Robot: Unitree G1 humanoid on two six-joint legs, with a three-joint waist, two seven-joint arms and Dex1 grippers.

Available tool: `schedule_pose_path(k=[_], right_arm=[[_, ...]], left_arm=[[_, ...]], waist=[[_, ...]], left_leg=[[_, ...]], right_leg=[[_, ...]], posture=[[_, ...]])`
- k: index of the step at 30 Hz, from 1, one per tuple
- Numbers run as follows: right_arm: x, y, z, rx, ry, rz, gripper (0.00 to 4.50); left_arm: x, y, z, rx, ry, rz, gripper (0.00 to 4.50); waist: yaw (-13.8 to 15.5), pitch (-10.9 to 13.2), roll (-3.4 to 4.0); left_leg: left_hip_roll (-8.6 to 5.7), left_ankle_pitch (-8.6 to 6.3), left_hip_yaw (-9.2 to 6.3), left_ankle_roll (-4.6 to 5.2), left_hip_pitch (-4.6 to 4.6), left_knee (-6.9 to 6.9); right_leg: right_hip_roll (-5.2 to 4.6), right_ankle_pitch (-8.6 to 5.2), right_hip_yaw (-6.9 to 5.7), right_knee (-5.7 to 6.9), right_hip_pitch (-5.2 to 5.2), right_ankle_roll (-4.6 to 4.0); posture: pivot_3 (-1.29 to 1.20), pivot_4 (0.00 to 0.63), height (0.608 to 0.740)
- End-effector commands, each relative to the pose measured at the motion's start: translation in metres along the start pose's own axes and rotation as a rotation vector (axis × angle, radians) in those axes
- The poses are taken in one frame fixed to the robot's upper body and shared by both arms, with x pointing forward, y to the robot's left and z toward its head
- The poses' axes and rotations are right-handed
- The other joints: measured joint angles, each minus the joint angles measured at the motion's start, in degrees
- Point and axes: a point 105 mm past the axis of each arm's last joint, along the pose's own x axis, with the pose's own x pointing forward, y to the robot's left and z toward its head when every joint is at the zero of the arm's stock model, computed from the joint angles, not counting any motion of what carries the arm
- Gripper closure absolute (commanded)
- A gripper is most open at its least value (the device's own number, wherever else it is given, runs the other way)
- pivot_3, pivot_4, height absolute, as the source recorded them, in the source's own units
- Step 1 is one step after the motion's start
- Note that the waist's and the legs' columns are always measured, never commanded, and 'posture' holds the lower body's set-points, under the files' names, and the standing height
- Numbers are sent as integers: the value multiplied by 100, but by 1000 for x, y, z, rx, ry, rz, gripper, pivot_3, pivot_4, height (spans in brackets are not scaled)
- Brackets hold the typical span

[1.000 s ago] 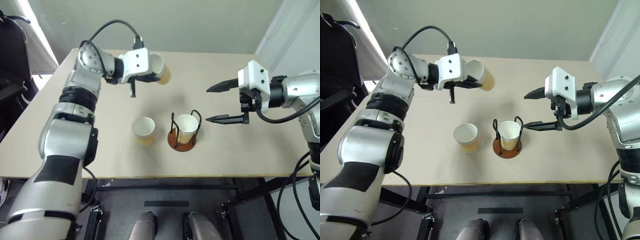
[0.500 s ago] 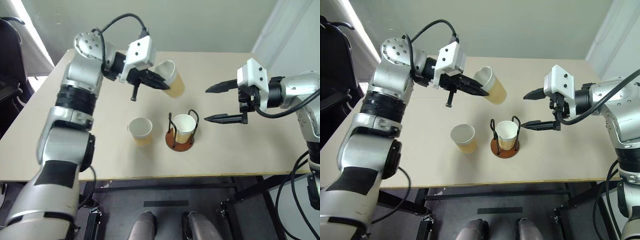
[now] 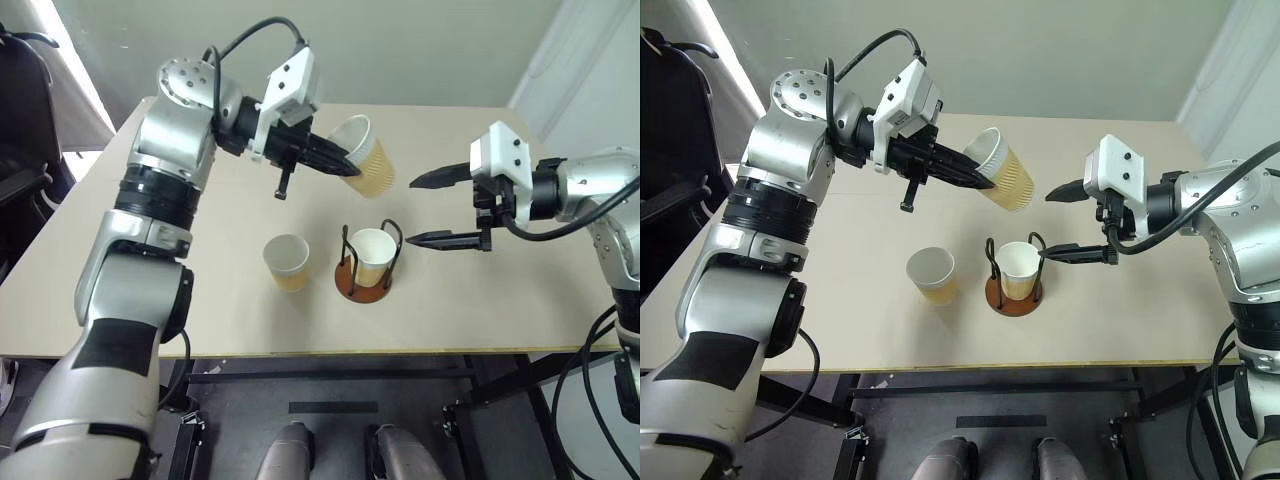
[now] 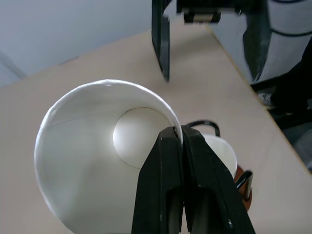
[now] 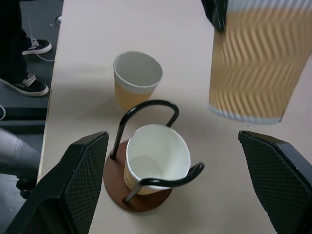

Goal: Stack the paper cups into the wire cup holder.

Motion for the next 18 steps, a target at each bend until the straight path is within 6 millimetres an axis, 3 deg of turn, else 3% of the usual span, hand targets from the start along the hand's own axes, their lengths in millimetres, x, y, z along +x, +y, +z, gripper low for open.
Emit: schedule_pose_path(k=[1,6,18], right_arm=[[-4,-4,6,-33,-3,-39,146],[-8,-5,4,-23,4,-56,146],[-8,-9,-3,-21,22,-97,146]], left_arm=[[-2,-11,11,31,-5,-74,4439],[-3,-25,2,-3,34,-134,4439],[2,-30,-8,-43,27,-162,4439]], waist=[[-7,0,0],[-6,0,1],[15,0,1]], left_leg=[[0,0,2,0,1,0],[3,0,0,0,2,0],[0,0,-1,0,1,8]], right_leg=[[2,0,0,0,0,0],[2,0,0,0,1,0],[2,0,-4,-1,6,0]], posture=[[0,150,740],[0,150,740],[0,150,740]])
